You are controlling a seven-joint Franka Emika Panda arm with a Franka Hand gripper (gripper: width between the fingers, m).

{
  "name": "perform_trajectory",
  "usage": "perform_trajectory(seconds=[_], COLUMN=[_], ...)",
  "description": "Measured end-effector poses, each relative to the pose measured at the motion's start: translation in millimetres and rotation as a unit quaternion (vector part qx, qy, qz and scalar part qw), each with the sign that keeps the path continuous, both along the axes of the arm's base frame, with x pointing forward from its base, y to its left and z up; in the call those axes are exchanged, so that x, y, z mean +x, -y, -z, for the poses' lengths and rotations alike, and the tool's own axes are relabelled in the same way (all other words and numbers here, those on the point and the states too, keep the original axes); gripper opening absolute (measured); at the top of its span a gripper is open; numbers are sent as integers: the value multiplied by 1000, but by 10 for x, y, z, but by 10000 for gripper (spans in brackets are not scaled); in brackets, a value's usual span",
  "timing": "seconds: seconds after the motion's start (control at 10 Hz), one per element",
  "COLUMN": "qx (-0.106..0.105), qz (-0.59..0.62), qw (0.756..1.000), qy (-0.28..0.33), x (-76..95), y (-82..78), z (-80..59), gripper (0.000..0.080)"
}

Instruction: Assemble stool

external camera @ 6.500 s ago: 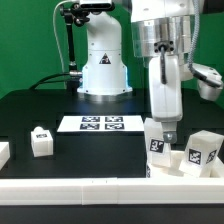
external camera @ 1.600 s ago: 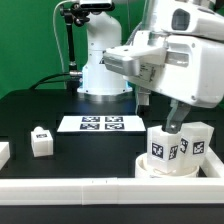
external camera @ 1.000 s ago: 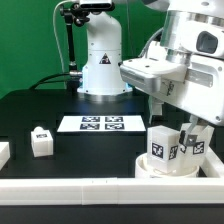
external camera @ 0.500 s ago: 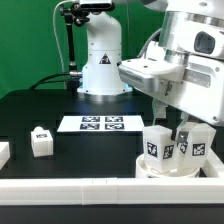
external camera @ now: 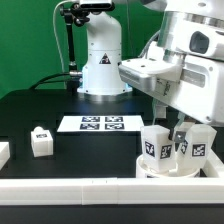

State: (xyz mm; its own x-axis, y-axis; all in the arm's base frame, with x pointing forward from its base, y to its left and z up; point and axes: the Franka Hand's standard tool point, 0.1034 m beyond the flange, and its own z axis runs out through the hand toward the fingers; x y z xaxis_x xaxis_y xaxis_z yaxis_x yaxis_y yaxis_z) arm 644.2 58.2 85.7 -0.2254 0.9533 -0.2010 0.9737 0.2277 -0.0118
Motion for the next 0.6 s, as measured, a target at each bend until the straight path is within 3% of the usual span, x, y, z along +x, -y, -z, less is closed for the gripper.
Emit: perform_trajectory(seconds=[0.6], qx=[1], qz=[238], qw=[971], qy=[35], x=[-44], y=[37], z=[6], gripper=[344])
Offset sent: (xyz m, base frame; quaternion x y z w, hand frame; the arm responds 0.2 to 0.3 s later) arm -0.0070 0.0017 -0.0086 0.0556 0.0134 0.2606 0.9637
